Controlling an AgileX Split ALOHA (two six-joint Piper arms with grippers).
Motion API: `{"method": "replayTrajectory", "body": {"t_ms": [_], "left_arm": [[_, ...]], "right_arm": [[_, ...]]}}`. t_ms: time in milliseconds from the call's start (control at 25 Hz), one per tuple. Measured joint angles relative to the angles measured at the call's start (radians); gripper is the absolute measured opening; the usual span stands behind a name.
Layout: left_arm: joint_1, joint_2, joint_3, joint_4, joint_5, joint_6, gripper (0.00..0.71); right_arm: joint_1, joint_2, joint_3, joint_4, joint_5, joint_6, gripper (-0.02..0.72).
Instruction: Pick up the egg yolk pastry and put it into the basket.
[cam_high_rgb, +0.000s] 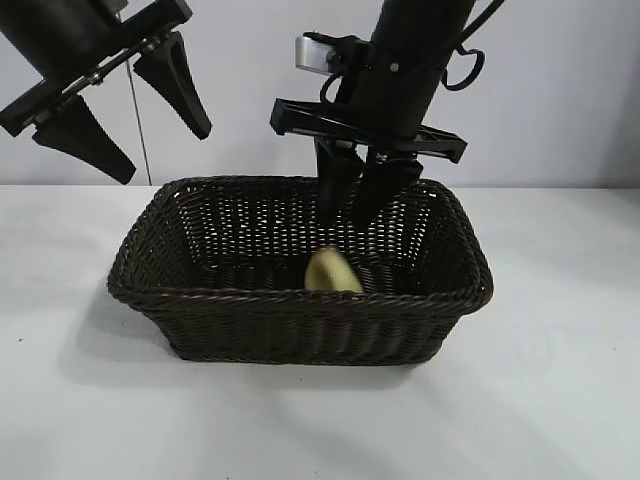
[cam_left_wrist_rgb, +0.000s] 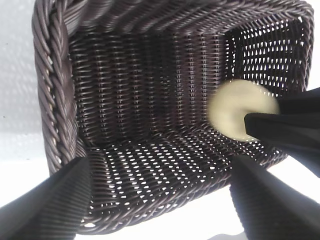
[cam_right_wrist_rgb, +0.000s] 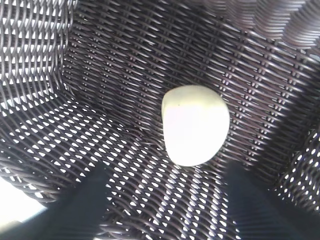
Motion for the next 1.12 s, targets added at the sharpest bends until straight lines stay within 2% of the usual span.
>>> {"method": "replayTrajectory", "body": {"t_ms": [400, 600, 800, 1120], "left_arm": [[0.000, 0.000, 0.000, 0.000, 0.003, 0.000, 0.561], [0.000, 0.000, 0.000, 0.000, 0.003, 0.000, 0.561], [0.000, 0.000, 0.000, 0.000, 0.003, 0.001, 0.561], [0.000, 0.000, 0.000, 0.000, 0.003, 0.002, 0.561]], "right_arm": [[-0.019, -0.017, 0.000, 0.000, 0.019, 0.000, 0.540], [-0.086, -0.068, 0.000, 0.002, 0.058, -0.006, 0.540], [-0.173, -0.132, 0.000, 0.033, 0.108, -0.053, 0.540], [-0.271, -0.202, 0.000, 0.038, 0.120, -0.074, 0.540]]}}
